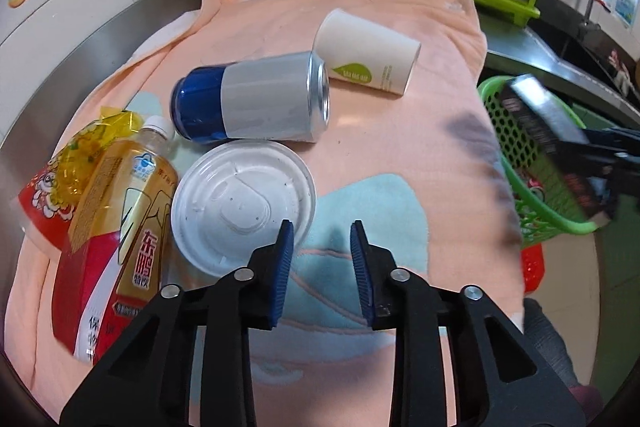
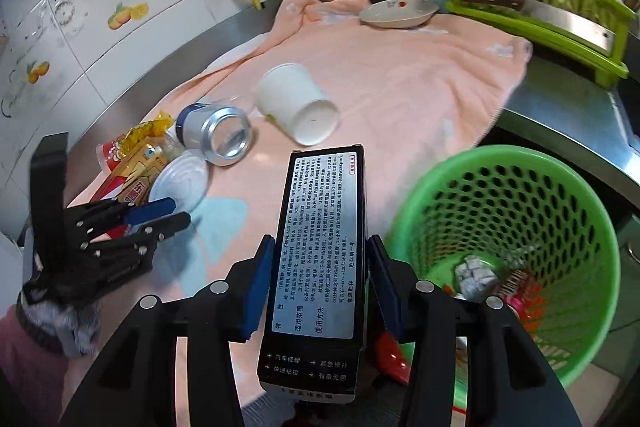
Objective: Collect trash
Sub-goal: 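Drop the black box into the green basket with the right gripper while the left grasps the white lid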
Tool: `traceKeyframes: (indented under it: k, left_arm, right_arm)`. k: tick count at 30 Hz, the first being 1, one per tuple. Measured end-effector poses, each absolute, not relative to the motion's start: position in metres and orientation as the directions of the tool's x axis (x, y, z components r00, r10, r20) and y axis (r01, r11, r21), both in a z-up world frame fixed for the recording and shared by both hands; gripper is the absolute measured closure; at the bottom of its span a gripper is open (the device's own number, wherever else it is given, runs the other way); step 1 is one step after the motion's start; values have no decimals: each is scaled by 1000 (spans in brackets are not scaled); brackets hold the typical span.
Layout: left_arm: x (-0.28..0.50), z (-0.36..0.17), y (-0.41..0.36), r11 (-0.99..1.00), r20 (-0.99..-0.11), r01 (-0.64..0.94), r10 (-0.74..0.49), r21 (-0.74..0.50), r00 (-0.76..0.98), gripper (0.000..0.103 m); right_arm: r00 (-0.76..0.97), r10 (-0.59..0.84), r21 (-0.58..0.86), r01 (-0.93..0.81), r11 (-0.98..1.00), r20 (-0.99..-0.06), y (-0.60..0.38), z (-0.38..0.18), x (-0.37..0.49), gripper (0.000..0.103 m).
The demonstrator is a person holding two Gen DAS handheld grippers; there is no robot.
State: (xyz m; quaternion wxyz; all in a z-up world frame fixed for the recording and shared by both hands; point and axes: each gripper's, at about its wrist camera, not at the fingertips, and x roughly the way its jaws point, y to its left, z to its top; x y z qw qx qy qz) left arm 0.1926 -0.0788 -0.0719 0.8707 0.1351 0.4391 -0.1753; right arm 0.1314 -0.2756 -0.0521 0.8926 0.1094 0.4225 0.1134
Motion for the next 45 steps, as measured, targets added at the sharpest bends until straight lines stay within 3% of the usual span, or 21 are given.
traceKeyframes:
  k: [10, 24, 32, 34, 45]
  left_arm:
    - [204, -82, -74, 897, -823, 431, -172, 96, 541, 86]
    - [198, -83, -80, 873, -815, 450, -119, 186, 567, 89]
    - [180, -70, -75, 888, -814, 457, -228, 51, 535, 93]
    - [174, -67, -75, 885, -810, 465, -258, 20, 527, 98]
    - [146, -47, -81, 852, -778, 500, -418, -156, 470, 99]
  right_arm:
    - [629, 245, 290, -32, 956, -738, -314, -59, 116, 57]
    - [611, 188, 284, 65, 957, -769, -354, -77, 106, 57]
    - [569, 150, 270, 132, 954, -808, -382, -95, 110, 57]
    - [559, 144, 263, 138, 955, -816, -386, -99, 115, 57]
    - [508, 138, 258, 173, 951, -850, -395, -132, 160, 56]
